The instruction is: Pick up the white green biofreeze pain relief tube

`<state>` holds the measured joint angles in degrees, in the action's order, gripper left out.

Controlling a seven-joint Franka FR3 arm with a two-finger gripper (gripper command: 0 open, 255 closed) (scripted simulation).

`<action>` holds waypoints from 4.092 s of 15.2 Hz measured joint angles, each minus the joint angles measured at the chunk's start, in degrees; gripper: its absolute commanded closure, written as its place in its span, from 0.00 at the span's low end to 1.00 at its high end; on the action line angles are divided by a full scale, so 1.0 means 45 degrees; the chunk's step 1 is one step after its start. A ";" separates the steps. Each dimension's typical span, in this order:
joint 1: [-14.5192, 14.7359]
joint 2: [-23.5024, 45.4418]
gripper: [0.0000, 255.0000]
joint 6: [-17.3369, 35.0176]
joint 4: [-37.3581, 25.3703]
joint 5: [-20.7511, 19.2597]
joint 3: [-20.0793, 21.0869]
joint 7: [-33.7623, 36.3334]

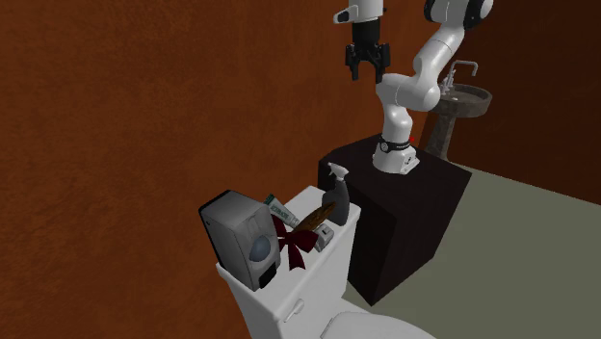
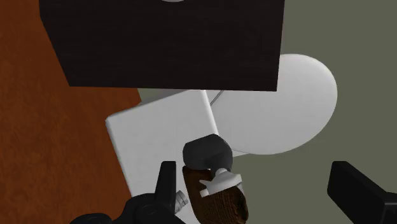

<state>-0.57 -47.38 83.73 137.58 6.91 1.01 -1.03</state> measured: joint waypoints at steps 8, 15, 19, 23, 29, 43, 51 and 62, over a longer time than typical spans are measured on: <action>-0.0540 0.1433 0.00 0.2956 0.1207 0.0685 0.1492 0.2603; -0.1283 0.3890 0.00 0.6119 0.1559 0.0957 0.3112 0.5791; -0.1899 0.5782 0.00 0.7928 0.1343 0.0616 0.3883 0.7688; -0.2507 0.7838 0.00 0.9590 0.0933 -0.0168 0.4505 0.9818; -0.3078 1.1046 0.00 1.1375 -0.0268 -0.2257 0.4763 1.3546; -0.2279 1.7062 0.00 1.3045 -0.4050 -0.5719 0.2266 1.9736; -0.2046 1.8032 1.00 1.3780 -0.4272 -0.6099 0.1947 2.0136; -0.2077 1.7890 1.00 1.3675 -0.4225 -0.6044 0.2003 2.0084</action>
<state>-9.91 33.12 145.27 118.57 -20.29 10.03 89.35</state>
